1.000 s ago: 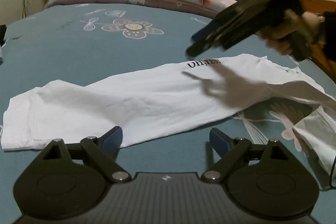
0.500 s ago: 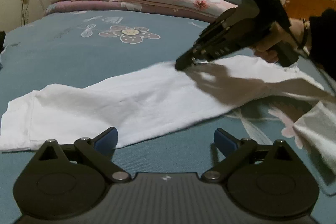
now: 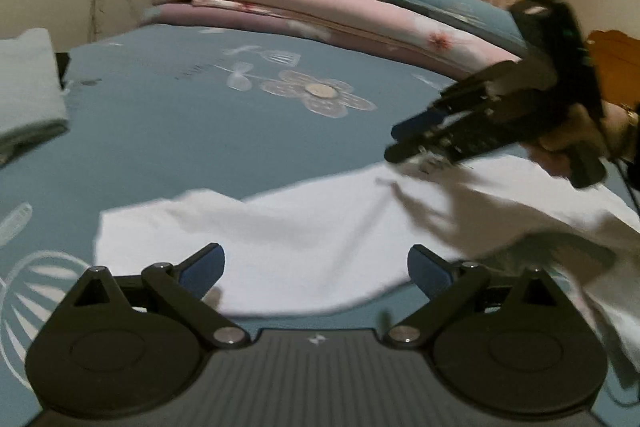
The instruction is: Fold clothes
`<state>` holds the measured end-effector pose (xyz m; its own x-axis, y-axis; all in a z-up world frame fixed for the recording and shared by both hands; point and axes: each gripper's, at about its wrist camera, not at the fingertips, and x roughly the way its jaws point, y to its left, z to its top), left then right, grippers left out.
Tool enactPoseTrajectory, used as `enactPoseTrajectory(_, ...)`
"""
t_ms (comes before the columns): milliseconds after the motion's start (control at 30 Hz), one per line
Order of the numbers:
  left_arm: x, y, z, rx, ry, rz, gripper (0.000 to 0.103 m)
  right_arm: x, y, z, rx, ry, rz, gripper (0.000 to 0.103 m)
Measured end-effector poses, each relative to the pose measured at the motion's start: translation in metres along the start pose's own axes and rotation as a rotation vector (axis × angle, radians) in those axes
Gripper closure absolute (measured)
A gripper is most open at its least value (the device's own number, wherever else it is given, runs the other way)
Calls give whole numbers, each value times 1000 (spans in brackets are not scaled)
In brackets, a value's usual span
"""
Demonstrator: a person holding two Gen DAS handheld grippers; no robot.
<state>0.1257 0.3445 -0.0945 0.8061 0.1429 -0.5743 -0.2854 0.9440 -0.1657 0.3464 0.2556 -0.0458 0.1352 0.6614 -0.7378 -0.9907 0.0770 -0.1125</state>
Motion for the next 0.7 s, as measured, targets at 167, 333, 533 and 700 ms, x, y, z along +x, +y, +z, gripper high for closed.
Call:
enactPoseTrajectory(167,11,16,-5,-57,42,6,5,30,26,28,-60,-40,114,64)
enactPoseTrajectory(333,12,18,-10,-38,46,-3,5,65,42,38,-118,11,157,69)
enactPoseTrajectory(533,5,17,-5,-30,10,7,5,69,56,40,-138,1,131,101)
enactPoseTrajectory(700,12,22,-2,-30,85,5,5,72,41,46,24,-5,52,87)
